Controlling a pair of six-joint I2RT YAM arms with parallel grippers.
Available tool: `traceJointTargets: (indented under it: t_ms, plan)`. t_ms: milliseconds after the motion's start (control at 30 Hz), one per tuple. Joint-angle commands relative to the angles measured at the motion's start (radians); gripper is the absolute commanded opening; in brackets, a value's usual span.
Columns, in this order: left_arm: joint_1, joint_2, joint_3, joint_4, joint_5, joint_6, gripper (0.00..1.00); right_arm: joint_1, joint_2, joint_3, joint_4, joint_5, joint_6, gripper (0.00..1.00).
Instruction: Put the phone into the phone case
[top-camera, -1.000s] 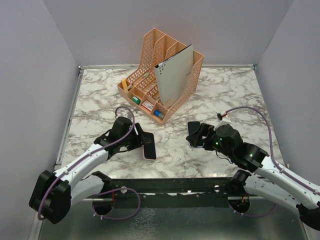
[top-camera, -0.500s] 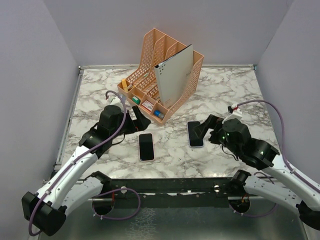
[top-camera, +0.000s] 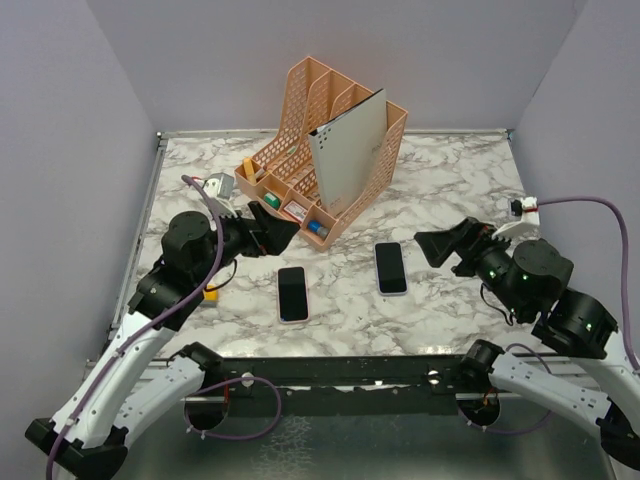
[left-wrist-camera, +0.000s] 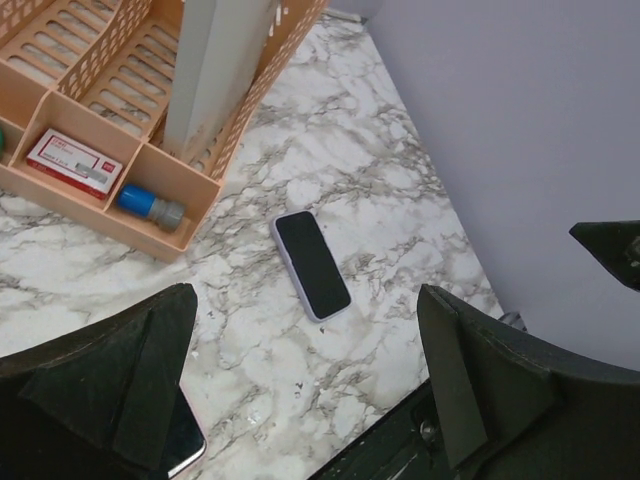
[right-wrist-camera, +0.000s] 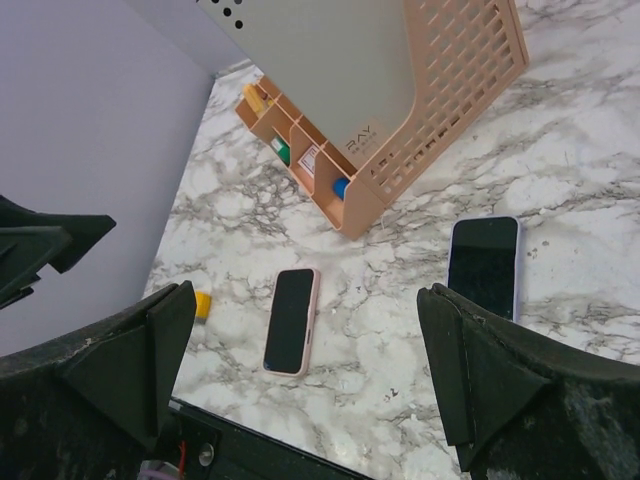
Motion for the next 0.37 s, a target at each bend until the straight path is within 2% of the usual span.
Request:
traceJointTargets:
  t_ms: [0,333]
  plan:
    - [0.004,-0.042,-0.012,0.073,0.053,-0.017,0.99,0.007,-0.033,0.019,0.019,0.014,-0.05,1.0]
    - [0.004,-0.059,-0.04,0.083,0.047,-0.021,0.99,0.007,-0.066,-0.027,0.026,0.036,-0.026,1.0]
